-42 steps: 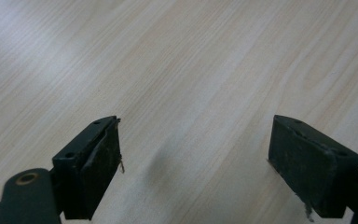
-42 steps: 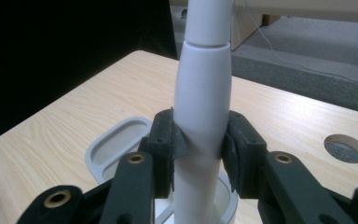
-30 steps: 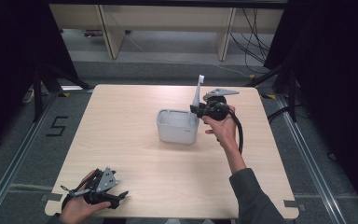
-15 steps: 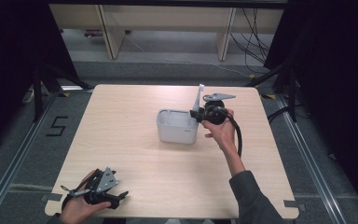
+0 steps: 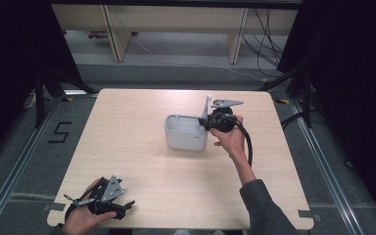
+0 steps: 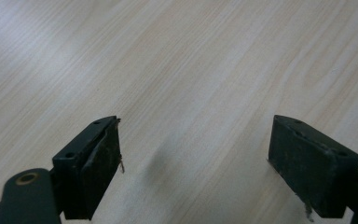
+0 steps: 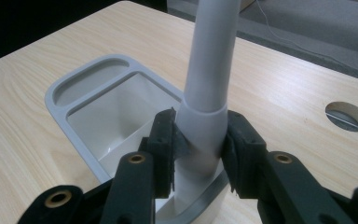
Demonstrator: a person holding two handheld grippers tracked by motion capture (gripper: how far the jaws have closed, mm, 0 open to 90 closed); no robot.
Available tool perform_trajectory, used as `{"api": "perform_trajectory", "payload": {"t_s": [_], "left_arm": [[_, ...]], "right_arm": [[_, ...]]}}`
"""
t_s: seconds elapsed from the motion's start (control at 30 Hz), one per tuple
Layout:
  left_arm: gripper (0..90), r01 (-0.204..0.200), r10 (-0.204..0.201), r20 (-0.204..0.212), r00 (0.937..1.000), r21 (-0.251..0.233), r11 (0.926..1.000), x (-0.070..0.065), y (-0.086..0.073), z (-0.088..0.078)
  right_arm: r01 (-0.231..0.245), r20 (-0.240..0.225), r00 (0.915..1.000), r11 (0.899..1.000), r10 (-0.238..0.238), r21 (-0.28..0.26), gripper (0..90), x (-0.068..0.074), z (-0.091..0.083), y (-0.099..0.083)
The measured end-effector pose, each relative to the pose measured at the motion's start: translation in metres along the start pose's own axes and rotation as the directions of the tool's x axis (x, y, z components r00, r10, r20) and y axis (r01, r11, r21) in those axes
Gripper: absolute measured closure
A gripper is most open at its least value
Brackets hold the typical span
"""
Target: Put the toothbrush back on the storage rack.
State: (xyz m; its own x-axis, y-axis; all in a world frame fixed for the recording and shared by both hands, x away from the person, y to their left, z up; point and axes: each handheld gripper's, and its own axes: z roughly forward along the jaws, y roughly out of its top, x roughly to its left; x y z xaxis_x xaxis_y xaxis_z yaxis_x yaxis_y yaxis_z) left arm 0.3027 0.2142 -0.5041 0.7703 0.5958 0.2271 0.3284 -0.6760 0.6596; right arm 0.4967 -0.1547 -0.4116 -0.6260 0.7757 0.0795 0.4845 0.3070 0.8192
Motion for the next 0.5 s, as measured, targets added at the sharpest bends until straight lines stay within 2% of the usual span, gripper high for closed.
{"api": "perform_trajectory", "payload": {"t_s": [0.07,0.1,0.13,0.2,0.27,0.33,0.5], "left_arm": [[16.4,0.0,0.0,0.004,1.0,-0.001,1.0,0.0001,0.0,-0.0001],[16.4,0.0,0.0,0.003,1.0,0.0,1.0,0.0002,0.0,0.0001],[16.4,-0.001,0.001,0.003,1.0,0.002,1.0,0.0005,0.0,0.0],[16.4,0.0,0.0,0.0,1.0,0.0,1.0,0.0001,0.0,0.0],[16.4,0.001,-0.001,0.005,1.0,-0.001,1.0,0.0,0.0,0.0001],[16.4,0.0,0.0,0.0,1.0,0.0,1.0,0.0001,0.0,0.0],[16.4,0.001,-0.001,0.006,1.0,0.0,1.0,0.0001,-0.0001,0.0001]], "right_arm": [[0.012,-0.001,0.9999,1.0,-0.012,-0.001,67.0,-0.001,0.0014,-0.0005],[0.042,-0.002,0.9991,0.999,-0.042,-0.012,67.4,-0.0029,0.0022,-0.0001],[0.007,0.005,1.0,1.0,-0.007,-0.01,67.5,-0.0012,0.0005,-0.0002],[0.007,-0.005,1.0,1.0,-0.007,-0.027,67.9,-0.002,-0.0008,0.0009],[0.032,0.005,0.9995,0.999,-0.032,-0.02,67.9,-0.0024,-0.0023,0.0024],[0.012,0.003,0.9999,0.999,-0.012,-0.032,67.8,-0.0008,-0.0021,0.0026],[0.009,-0.001,1.0,0.999,-0.009,-0.036,57.0,-0.0015,-0.0045,0.0037]]}}
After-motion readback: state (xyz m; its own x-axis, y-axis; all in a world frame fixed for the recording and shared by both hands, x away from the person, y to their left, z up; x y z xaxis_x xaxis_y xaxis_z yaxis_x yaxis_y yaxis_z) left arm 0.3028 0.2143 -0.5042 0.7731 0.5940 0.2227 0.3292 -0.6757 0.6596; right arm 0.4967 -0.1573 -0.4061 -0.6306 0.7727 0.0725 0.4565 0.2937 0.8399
